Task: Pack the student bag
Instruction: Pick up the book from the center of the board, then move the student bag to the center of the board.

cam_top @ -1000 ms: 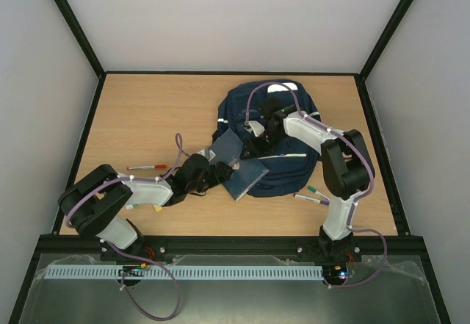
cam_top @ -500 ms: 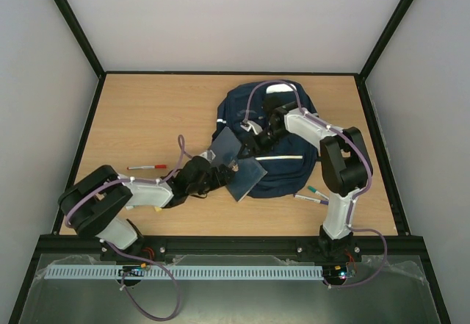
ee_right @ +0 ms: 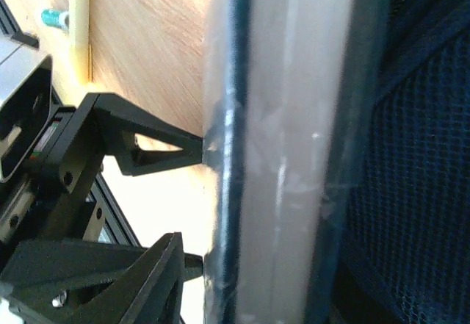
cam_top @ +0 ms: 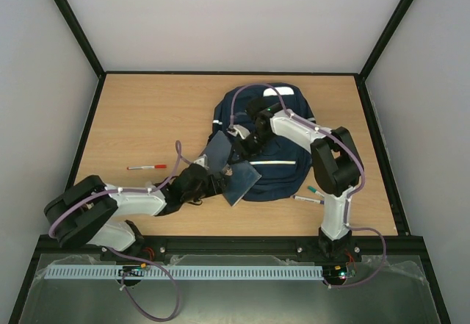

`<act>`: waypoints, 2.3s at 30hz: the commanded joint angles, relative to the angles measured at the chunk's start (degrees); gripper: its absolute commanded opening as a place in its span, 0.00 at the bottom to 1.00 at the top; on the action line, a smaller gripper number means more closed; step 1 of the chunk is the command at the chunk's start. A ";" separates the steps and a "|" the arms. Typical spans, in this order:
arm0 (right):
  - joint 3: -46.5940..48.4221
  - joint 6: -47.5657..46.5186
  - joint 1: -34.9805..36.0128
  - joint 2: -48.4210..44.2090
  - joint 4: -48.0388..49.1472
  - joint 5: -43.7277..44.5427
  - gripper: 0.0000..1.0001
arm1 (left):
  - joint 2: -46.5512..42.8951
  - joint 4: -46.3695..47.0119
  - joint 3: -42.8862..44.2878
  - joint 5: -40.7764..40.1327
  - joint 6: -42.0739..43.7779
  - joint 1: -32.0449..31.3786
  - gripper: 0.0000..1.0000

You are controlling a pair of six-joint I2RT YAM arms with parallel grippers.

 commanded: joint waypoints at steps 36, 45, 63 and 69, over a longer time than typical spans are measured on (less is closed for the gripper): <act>-2.15 -0.37 -35.28 -25.54 -0.72 -23.36 0.01 | -8.87 -22.76 14.19 -8.39 19.66 1.57 0.94; -14.00 -3.91 -54.61 -31.13 2.13 -21.22 0.01 | 5.61 -28.81 28.58 0.59 22.13 13.18 0.90; -34.11 3.51 -55.88 -45.71 21.07 -23.29 0.01 | 27.90 -30.62 47.61 12.42 22.73 25.54 0.58; -36.12 3.72 -55.88 -48.15 22.53 -22.87 0.01 | 34.56 -31.97 53.37 9.09 22.24 25.64 0.42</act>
